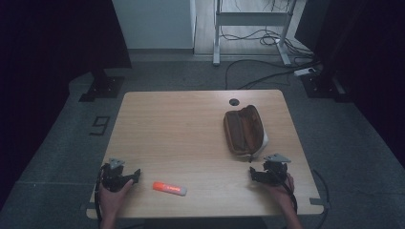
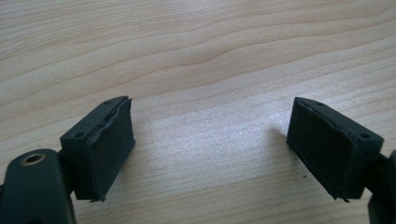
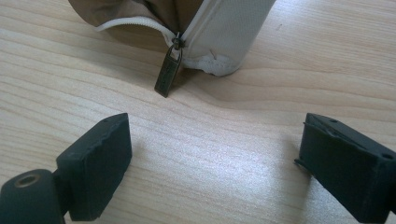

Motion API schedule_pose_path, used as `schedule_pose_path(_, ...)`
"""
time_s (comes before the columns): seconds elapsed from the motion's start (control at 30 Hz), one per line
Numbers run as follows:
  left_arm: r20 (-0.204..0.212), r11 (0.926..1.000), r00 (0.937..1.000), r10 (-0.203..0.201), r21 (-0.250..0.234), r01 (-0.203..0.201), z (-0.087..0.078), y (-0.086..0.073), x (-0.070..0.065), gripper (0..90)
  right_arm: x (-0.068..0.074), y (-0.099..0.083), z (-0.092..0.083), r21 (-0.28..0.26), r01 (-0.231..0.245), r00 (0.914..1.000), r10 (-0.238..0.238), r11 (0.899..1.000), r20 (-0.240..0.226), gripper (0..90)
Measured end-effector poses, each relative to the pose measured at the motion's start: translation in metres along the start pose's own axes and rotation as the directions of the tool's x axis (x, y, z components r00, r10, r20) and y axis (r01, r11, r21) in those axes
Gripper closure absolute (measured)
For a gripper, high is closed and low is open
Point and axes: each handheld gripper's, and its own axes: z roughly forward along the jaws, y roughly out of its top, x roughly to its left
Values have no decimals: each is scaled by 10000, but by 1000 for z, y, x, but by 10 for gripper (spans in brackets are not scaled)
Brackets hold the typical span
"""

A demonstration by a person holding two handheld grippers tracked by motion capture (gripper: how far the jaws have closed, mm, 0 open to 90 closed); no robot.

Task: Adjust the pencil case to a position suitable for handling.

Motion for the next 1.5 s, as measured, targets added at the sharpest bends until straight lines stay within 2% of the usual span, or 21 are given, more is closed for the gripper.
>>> schedule_pose_path(0.2, -10, 10000, 10000, -15, -19, 15, 1, 0, 0, 146, -3, 0, -1, -100, -107, 9999, 108, 9999, 64, 143)
schedule_pose_path(0.43, -9, 10000, 10000, -20, -20, 20, 1, 1, 0, 146, -12, -1, -10, -581, -654, 9978, 660, 9962, 83, 186)
schedule_pose_path(0.5, -9, 10000, 10000, -21, -24, 21, 1, 1, 0, 147, -17, 0, -18, -1028, -844, 9963, 857, 9911, 82, 203)
schedule_pose_path(0.73, -3, 10000, 10000, -24, -30, 24, 1, 1, 0, 147, -25, 1, -30, -1710, -1180, 9926, 1211, 9782, 79, 222)
schedule_pose_path(0.77, -2, 10000, 10000, -23, -30, 23, 1, 1, 0, 147, -26, 2, -32, -1938, -1273, 9915, 1304, 9727, 34, 223)
schedule_pose_path(1.03, 0, 10000, 10000, -29, -36, 29, 1, 1, 1, 148, -23, 10, -40, -2447, -1287, 9916, 1269, 9610, -234, 225)
schedule_pose_path(1.5, 4, 10000, 10000, -55, -51, 55, 1, 1, 1, 151, -18, 24, -41, -2572, -1161, 9931, 1073, 9594, -480, 214)
